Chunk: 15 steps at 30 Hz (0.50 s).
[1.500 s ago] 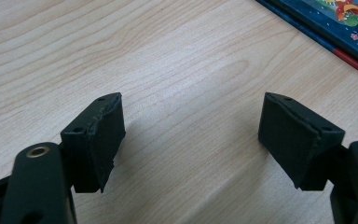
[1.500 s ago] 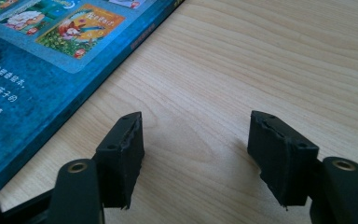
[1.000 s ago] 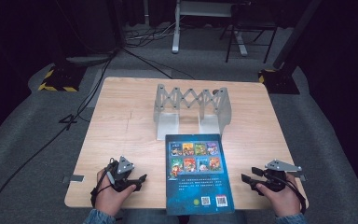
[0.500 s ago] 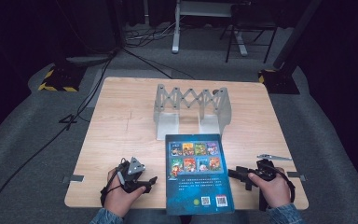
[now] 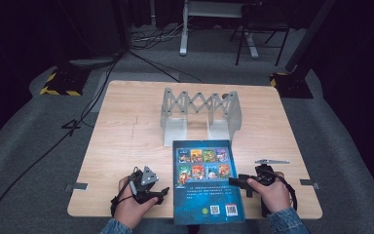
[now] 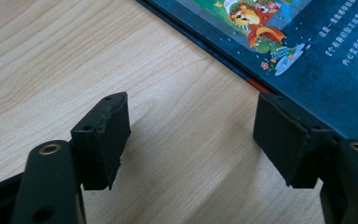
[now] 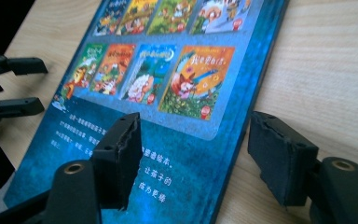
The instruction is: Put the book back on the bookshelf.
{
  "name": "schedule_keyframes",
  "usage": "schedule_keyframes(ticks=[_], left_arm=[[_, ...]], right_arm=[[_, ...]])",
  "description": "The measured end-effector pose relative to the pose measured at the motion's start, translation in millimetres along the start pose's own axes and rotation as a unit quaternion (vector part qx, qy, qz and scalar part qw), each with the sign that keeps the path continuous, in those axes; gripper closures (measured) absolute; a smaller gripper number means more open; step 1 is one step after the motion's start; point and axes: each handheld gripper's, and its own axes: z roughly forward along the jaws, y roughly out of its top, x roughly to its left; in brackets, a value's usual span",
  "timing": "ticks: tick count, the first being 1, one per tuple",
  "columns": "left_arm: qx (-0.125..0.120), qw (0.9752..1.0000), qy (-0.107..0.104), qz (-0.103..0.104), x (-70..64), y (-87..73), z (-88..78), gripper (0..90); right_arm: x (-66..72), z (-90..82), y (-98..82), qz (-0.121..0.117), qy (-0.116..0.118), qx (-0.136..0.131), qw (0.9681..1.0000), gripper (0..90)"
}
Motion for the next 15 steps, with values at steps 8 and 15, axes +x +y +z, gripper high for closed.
schedule_keyframes(ticks=[8, 15], left_arm=[[0.001, 1.0000, -0.002, 0.002, 0.8, 0.7, 0.4, 26.1], [-0.001, 1.0000, -0.007, 0.001, 1.3, 0.8, 0.8, 27.1]], right_arm=[[3.5, 3.7, 0.5, 0.006, -0.002, -0.004, 1.0000, 32.9], [7.8, 10.3, 1.0, 0.040, 0.035, 0.005, 0.9986, 35.0]])
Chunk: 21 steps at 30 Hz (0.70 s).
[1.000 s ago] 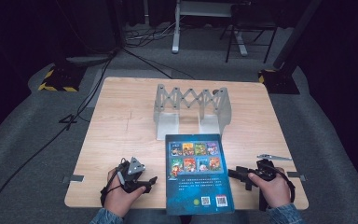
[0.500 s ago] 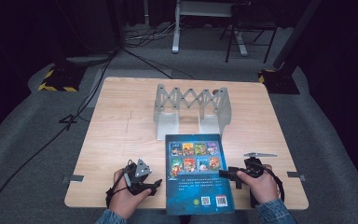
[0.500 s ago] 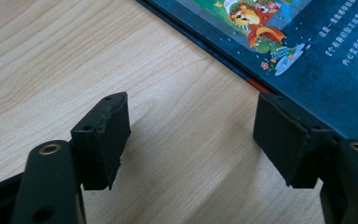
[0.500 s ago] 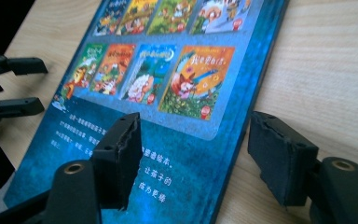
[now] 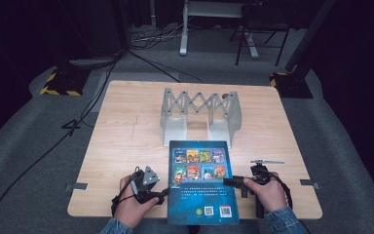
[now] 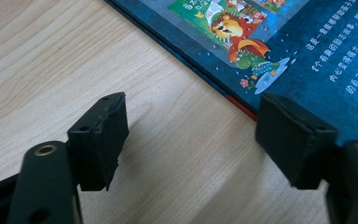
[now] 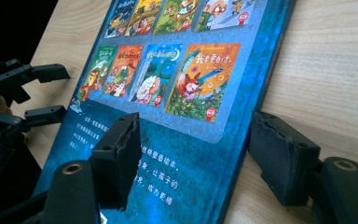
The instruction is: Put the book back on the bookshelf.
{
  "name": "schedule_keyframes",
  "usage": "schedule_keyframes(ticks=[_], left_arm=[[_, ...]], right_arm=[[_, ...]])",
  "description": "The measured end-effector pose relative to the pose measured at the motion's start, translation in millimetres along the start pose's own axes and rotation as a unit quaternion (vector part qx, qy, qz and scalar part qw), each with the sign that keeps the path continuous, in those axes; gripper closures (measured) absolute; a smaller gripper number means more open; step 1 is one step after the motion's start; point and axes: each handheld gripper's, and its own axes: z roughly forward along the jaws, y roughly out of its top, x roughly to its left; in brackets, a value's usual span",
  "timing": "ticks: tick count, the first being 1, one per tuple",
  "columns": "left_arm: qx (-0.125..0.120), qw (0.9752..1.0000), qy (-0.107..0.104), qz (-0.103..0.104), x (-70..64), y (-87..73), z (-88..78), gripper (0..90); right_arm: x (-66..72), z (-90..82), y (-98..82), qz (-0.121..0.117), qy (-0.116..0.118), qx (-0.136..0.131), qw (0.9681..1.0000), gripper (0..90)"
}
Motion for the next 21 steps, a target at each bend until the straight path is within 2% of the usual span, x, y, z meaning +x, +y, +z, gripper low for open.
schedule_keyframes(ticks=[5, 10, 12, 14, 17, 21], left_arm=[[0.000, 1.0000, -0.001, 0.003, 1.0, -0.8, -1.5, 28.7], [0.000, 1.0000, 0.001, 0.005, 0.6, -0.8, -1.3, 28.8], [0.003, 1.0000, 0.004, 0.005, 0.2, 0.0, -1.4, 29.0], [0.005, 1.0000, 0.003, 0.006, 0.4, 0.3, -1.6, 29.1], [0.003, 1.0000, 0.003, 0.005, 0.3, 0.0, -1.4, 29.1], [0.006, 1.0000, 0.003, 0.006, 0.5, 0.3, -1.7, 29.2]], right_arm=[[2.0, 2.5, 1.1, 0.000, -0.003, -0.001, 1.0000, 34.7], [0.0, 3.1, 3.0, 0.013, 0.003, -0.001, 0.9999, 35.0], [-0.9, 3.3, 5.2, 0.029, 0.006, 0.003, 0.9996, 35.0], [0.6, 4.3, 5.8, 0.028, 0.001, 0.002, 0.9996, 35.0], [4.7, 6.4, 6.5, 0.013, -0.016, 0.000, 0.9998, 34.3], [6.7, 8.0, 6.2, 0.018, -0.022, -0.007, 0.9996, 33.5]])
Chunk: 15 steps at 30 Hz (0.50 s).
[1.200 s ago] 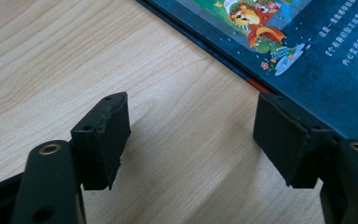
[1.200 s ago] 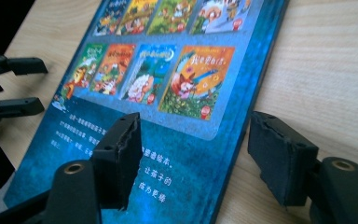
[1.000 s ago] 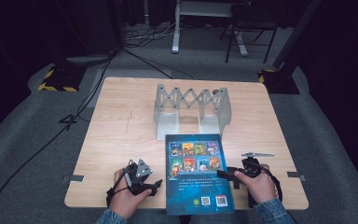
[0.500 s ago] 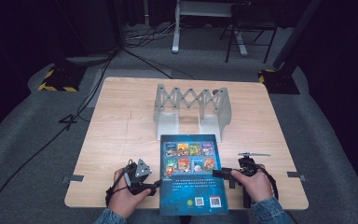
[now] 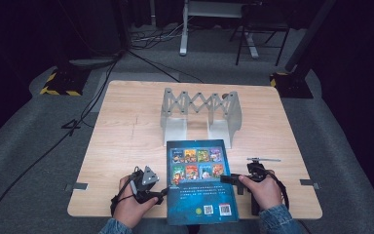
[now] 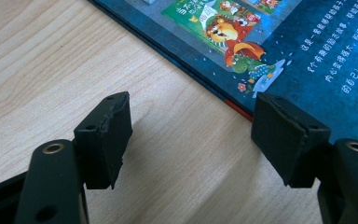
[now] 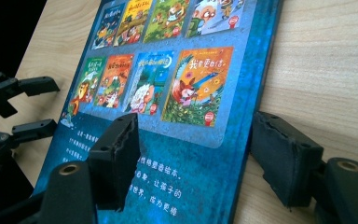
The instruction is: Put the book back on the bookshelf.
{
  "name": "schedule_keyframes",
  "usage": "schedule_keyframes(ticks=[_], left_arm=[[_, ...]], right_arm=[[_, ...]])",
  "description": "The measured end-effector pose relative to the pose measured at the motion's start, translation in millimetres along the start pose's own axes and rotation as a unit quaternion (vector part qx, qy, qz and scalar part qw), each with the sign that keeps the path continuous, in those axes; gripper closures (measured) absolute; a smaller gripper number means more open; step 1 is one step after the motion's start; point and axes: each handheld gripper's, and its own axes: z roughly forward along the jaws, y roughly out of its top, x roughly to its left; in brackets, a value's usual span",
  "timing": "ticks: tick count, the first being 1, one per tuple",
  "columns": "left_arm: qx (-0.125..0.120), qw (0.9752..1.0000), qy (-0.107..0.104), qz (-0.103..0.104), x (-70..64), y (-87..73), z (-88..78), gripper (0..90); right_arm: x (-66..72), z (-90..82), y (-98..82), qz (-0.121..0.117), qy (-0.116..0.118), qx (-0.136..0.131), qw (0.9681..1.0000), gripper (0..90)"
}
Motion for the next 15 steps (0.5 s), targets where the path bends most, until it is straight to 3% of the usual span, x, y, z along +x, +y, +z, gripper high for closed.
schedule_keyframes(ticks=[2, 3, 5, 6, 9, 15], left_arm=[[0.002, 1.0000, 0.000, 0.000, -0.2, 0.2, -0.1, 29.3], [0.002, 1.0000, 0.000, 0.000, -0.2, 0.2, -0.1, 29.2], [0.002, 1.0000, 0.000, 0.000, -0.3, 0.3, -0.1, 29.2], [0.002, 1.0000, 0.000, 0.000, -0.3, 0.3, -0.1, 29.2], [0.003, 1.0000, 0.000, -0.003, -0.8, 1.1, 0.5, 29.3], [0.006, 1.0000, 0.001, -0.002, -0.4, 1.9, 0.3, 30.1]], right_arm=[[-0.4, -0.2, -0.3, 0.022, 0.002, -0.005, 0.9997, 33.5], [-0.4, -0.2, -0.3, 0.022, 0.002, -0.005, 0.9997, 33.5], [-5.0, -1.0, 0.4, 0.046, 0.016, -0.006, 0.9988, 33.6], [-5.0, -1.0, 0.4, 0.046, 0.016, -0.006, 0.9988, 33.6], [-12.6, -2.0, 2.3, 0.084, 0.043, -0.004, 0.9955, 33.7], [-19.4, -1.2, 4.6, 0.120, 0.069, 0.000, 0.9903, 33.9]])
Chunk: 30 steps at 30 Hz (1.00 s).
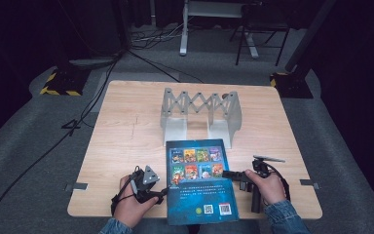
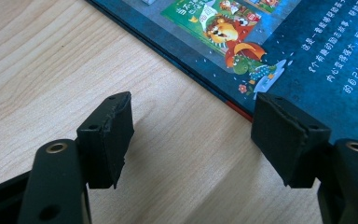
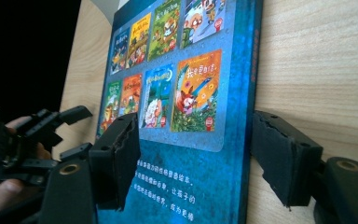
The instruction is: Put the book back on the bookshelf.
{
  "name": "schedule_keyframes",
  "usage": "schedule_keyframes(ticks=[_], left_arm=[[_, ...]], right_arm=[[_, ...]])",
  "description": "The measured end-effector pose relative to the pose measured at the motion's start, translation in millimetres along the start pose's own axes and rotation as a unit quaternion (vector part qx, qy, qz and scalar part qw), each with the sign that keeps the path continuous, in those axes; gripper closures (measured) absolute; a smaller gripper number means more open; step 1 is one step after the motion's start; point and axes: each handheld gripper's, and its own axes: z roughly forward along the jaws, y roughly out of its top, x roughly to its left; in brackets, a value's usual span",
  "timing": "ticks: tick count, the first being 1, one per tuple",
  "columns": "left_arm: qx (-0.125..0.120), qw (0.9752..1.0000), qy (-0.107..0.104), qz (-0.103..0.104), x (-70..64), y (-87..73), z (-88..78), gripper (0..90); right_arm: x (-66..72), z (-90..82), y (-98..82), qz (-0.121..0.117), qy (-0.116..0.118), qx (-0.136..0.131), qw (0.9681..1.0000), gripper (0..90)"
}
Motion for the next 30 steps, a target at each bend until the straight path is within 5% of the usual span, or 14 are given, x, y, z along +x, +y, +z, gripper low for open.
schedule_keyframes(ticks=[1, 3, 8, 13, 19, 20, 24, 26, 28, 30], left_arm=[[0.000, 1.0000, 0.000, 0.001, 0.3, 0.0, -0.1, 30.1], [0.001, 1.0000, -0.001, 0.001, 0.8, 0.1, -0.4, 31.0], [-0.001, 1.0000, -0.001, 0.002, 1.1, -0.4, -0.5, 31.3], [-0.003, 1.0000, -0.001, 0.001, 1.2, -0.8, -0.4, 31.4], [0.006, 1.0000, 0.007, 0.003, 2.4, -1.3, -3.7, 33.4], [0.008, 1.0000, 0.006, -0.002, 1.0, -1.3, -4.4, 34.4], [0.013, 0.9999, 0.003, 0.001, 0.0, -0.3, -5.3, 38.2], [0.012, 0.9999, 0.003, 0.000, -1.7, -0.1, -5.3, 41.7], [0.013, 0.9999, 0.003, 0.000, -1.9, 0.1, -5.3, 42.2], [0.012, 0.9999, 0.002, -0.001, -1.7, -0.3, -5.4, 42.4]], right_arm=[[0.0, 0.0, 0.0, 0.000, 0.000, 0.000, 1.0000, 33.9], [3.3, 4.4, -4.4, 0.036, 0.009, 0.000, 0.9993, 34.6], [9.4, 6.4, -6.1, -0.003, -0.010, -0.004, 0.9999, 35.1], [13.4, 6.4, -9.8, -0.040, -0.043, -0.011, 0.9982, 46.0], [14.9, -1.6, -10.4, -0.033, -0.022, -0.014, 0.9991, 54.6], [20.1, -8.4, -10.7, -0.031, -0.001, -0.020, 0.9993, 56.6], [29.1, -16.5, -11.0, -0.038, 0.020, -0.025, 0.9988, 62.1], [39.0, -20.8, -11.8, -0.041, 0.046, -0.005, 0.9980, 66.8], [42.9, -17.5, -12.0, -0.048, 0.053, 0.010, 0.9974, 67.7], [46.1, -9.8, -12.7, -0.070, 0.032, 0.023, 0.9967, 67.6]])
